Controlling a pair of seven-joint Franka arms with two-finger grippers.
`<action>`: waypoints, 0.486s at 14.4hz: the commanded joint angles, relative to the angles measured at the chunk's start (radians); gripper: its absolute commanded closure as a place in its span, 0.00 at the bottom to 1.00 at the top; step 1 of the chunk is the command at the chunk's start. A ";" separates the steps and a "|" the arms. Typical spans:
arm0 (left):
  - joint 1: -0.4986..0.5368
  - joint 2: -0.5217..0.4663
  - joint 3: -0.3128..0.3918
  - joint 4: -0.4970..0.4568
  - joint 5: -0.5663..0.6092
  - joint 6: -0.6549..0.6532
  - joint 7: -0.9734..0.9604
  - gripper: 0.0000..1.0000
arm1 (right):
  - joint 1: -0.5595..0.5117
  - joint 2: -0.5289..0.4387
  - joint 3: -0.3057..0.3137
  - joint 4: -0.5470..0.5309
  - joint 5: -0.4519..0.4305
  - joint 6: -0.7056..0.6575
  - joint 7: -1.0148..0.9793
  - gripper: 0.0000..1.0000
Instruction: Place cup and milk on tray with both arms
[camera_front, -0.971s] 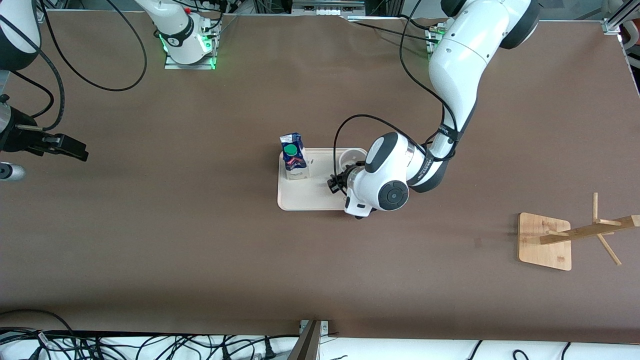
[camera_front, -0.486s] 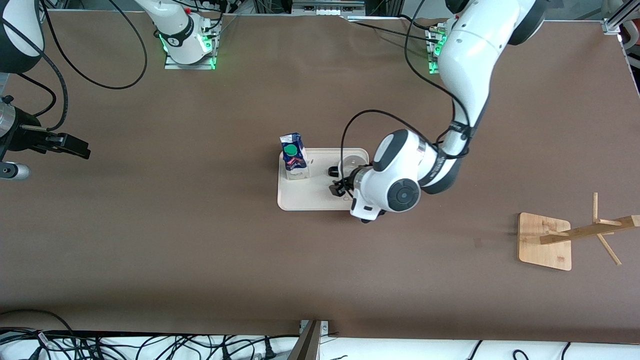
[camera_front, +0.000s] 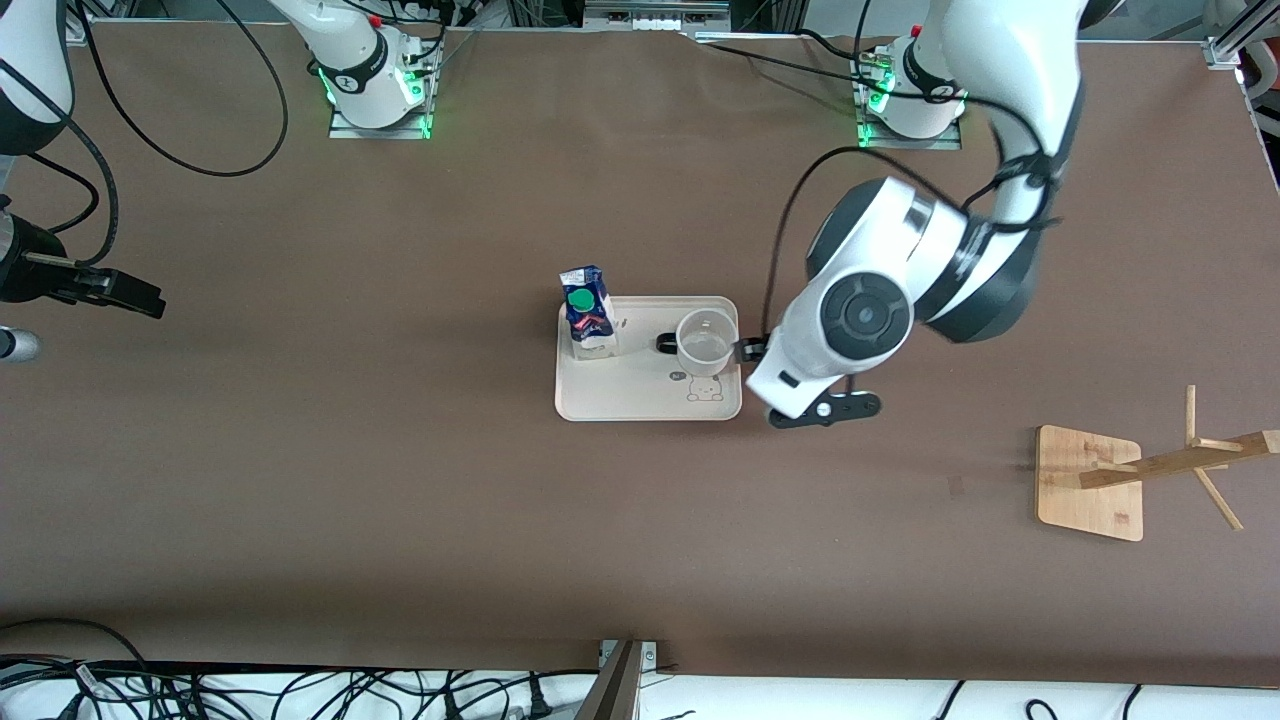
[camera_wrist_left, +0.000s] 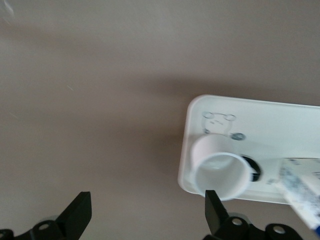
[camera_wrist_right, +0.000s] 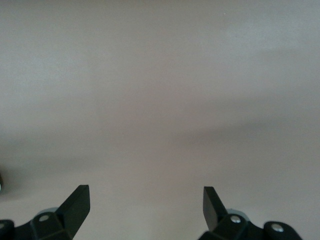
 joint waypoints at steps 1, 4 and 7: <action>0.081 -0.089 0.008 -0.026 0.063 -0.016 0.258 0.00 | 0.018 -0.015 -0.014 -0.016 -0.007 0.002 -0.003 0.00; 0.152 -0.208 0.028 -0.060 0.054 -0.016 0.442 0.00 | 0.023 -0.012 -0.013 -0.016 0.073 0.012 0.000 0.00; 0.227 -0.389 0.035 -0.220 0.047 -0.016 0.461 0.00 | 0.021 -0.012 -0.013 -0.017 0.071 0.015 -0.010 0.00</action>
